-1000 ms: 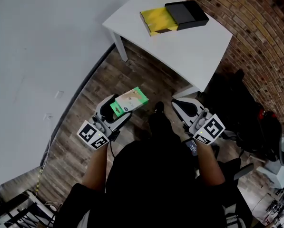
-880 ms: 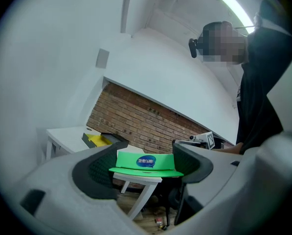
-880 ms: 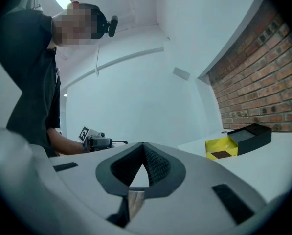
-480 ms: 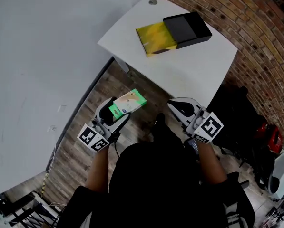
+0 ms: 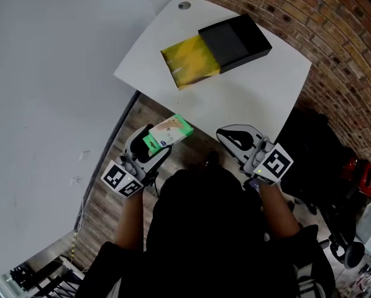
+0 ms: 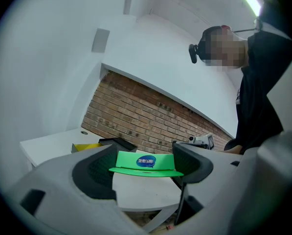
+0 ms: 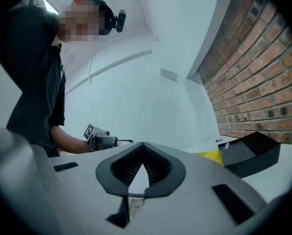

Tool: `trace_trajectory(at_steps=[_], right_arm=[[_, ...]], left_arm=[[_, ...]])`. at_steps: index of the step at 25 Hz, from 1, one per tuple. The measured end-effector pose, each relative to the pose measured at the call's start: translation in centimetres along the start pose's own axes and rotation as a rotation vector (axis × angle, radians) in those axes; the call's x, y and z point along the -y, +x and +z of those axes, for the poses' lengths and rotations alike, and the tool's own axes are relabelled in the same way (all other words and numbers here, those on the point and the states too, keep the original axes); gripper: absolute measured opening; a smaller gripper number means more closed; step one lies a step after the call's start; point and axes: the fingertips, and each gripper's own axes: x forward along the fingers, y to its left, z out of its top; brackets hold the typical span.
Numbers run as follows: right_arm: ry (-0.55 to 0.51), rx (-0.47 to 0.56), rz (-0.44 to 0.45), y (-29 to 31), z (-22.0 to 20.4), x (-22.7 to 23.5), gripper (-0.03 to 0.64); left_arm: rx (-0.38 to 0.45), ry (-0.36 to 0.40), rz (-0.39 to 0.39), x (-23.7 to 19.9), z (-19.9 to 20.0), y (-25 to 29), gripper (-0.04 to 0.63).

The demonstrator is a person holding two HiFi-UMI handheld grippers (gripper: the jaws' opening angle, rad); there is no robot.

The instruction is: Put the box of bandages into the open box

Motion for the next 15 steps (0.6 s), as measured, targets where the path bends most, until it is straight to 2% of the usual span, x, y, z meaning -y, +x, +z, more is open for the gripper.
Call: trace_trajectory(at_steps=[6,10,15], right_arm=[[0.021,0.010,-0.042,-0.2,-0.5,2.6,0.006],[0.019,0.025,-0.104,-0.2,-0.2,4.5,0.005],[0.005,0.026,-0.214,0.9,0.6,7.0,0.005]], left_arm=[[-0.035,-0.019,-0.054,-1.6,0.0,3.2,0.351],[-0.060,-0.016,-0.101,-3.1,0.4,4.8,0.351],[-0.091,-0.026,-0.188,-7.0,1.4,7.6,0.351]])
